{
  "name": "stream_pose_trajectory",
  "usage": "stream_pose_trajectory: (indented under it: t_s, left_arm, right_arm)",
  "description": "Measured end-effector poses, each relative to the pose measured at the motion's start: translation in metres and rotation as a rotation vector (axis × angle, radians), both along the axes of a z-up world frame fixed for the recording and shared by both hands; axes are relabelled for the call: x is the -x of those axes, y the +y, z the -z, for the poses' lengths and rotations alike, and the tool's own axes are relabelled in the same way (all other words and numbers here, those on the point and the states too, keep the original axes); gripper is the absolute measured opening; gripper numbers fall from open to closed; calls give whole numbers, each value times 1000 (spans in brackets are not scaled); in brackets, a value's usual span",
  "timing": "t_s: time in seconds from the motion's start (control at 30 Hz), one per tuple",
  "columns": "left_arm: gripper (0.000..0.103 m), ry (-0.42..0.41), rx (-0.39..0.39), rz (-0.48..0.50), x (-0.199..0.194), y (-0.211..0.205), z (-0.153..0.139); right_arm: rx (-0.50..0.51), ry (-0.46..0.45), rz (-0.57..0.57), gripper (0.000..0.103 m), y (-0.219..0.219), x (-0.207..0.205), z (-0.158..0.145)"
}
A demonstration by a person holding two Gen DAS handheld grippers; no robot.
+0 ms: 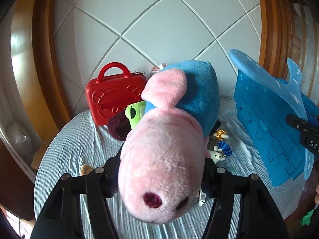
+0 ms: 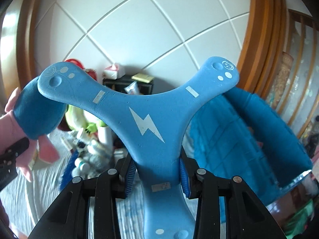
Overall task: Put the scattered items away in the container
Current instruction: 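Lift the pig plush and blue boomerang and carry them over the crate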
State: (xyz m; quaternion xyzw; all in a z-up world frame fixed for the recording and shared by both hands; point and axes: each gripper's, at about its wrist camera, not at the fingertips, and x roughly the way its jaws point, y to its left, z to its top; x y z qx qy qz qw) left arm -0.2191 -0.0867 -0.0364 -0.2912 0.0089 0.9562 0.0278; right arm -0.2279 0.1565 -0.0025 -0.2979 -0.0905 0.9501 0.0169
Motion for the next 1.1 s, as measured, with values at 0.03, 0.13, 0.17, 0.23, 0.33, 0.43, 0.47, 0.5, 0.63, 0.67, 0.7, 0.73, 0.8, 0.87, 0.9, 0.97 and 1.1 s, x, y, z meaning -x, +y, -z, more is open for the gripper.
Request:
stream_pose_trajectory:
  t_s: [0.03, 0.13, 0.17, 0.23, 0.33, 0.43, 0.47, 0.5, 0.63, 0.67, 0.7, 0.73, 0.8, 0.87, 0.9, 0.97, 1.1]
  left_arm:
    - [61, 8, -3, 14, 2, 5, -2]
    - [61, 25, -6, 47, 10, 28, -9]
    - [61, 27, -9, 63, 13, 38, -11]
    - [61, 35, -10, 96, 19, 61, -19]
    - [61, 69, 1, 132, 25, 103, -32]
    - [61, 106, -12, 172, 35, 154, -48]
    - [61, 119, -16, 182, 39, 175, -53]
    - [61, 135, -21, 193, 41, 198, -59]
    - [61, 168, -49, 210, 56, 293, -85]
    - [61, 159, -58, 215, 61, 315, -91]
    - [61, 150, -64, 224, 66, 338, -96]
    - [61, 143, -69, 228, 70, 361, -101]
    - [61, 117, -67, 218, 80, 401, -106]
    - [61, 66, -43, 219, 93, 439, -103]
    - [61, 35, -29, 217, 101, 454, -100]
    - [61, -41, 17, 209, 117, 481, -87]
    - [61, -232, 101, 202, 143, 522, -43]
  right_arm:
    - [-7, 12, 13, 37, 5, 1, -5]
    - [-22, 43, 51, 37, 26, 4, -17]
    - [-19, 51, 62, 37, 36, 5, -22]
    - [-21, 69, 88, 37, 60, 9, -31]
    - [-34, 99, 126, 37, 100, 16, -43]
    - [-61, 130, 159, 37, 148, 23, -56]
    - [-72, 140, 166, 37, 164, 25, -61]
    - [-83, 152, 173, 37, 183, 28, -65]
    - [-106, 174, 196, 37, 264, 44, -81]
    - [-112, 169, 202, 37, 284, 50, -82]
    - [-123, 164, 208, 37, 303, 56, -83]
    - [-139, 155, 211, 37, 320, 61, -83]
    - [-171, 123, 208, 37, 353, 73, -80]
    - [-200, 76, 203, 36, 380, 89, -69]
    - [-213, 48, 202, 36, 393, 97, -62]
    - [-214, -12, 195, 34, 415, 111, -47]
    - [-197, -130, 143, 34, 442, 144, -19]
